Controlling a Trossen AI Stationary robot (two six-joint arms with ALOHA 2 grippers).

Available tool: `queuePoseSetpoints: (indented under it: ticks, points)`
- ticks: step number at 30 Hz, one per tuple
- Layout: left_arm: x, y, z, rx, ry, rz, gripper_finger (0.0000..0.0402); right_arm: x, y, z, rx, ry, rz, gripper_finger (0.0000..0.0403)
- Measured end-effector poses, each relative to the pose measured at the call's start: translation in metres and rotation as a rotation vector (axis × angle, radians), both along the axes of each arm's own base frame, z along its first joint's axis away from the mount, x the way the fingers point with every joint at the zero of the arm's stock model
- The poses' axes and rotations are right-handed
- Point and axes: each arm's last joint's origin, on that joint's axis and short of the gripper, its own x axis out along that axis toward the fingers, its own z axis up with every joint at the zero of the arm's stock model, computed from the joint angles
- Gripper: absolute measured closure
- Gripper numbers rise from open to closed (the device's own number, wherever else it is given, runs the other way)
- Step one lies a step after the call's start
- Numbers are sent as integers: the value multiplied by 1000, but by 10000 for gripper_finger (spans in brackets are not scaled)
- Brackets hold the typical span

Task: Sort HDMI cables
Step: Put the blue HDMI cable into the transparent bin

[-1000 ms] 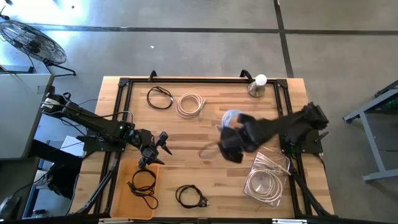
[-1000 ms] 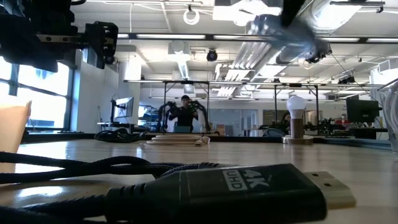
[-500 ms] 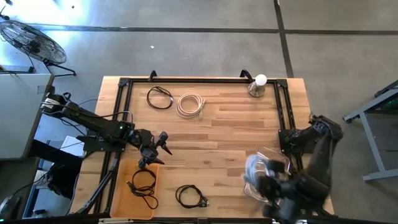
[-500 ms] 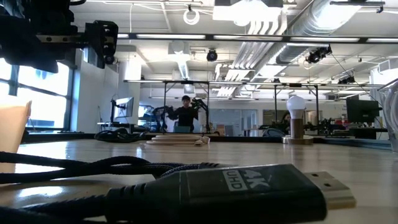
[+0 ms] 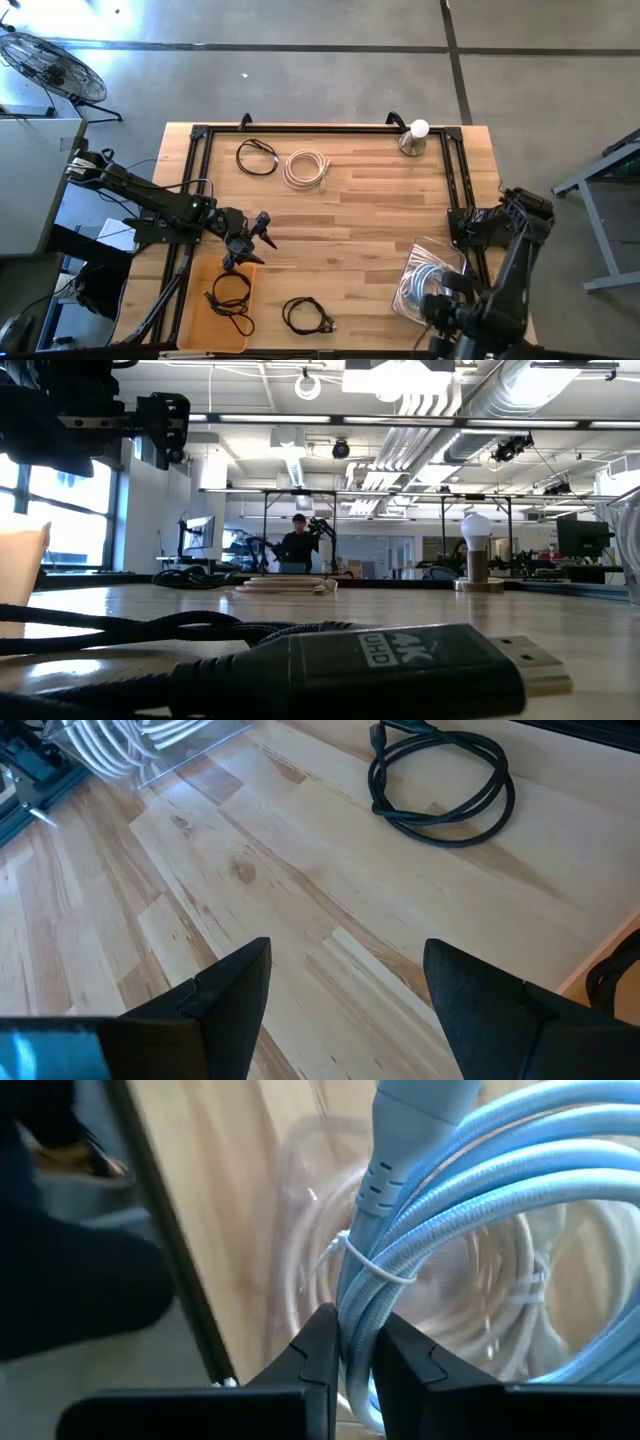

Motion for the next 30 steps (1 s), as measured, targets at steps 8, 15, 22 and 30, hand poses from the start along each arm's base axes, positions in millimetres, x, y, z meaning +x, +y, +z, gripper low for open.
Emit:
queuePoseSetpoints:
  ticks: [8, 15, 22, 30]
  points:
    - [0, 0, 0, 0, 0, -1, 144, 20, -1, -41, 140, 81, 22, 374]
    - [0, 0, 0, -2, 1, -3, 144, 31, -15, -69, 238, 231, -60, 378]
    - [0, 0, 0, -2, 1, -3, 144, 37, -26, -83, 250, 257, -124, 340]
    - [0, 0, 0, -1, 0, -3, 144, 41, -29, -83, 283, 299, -119, 228]
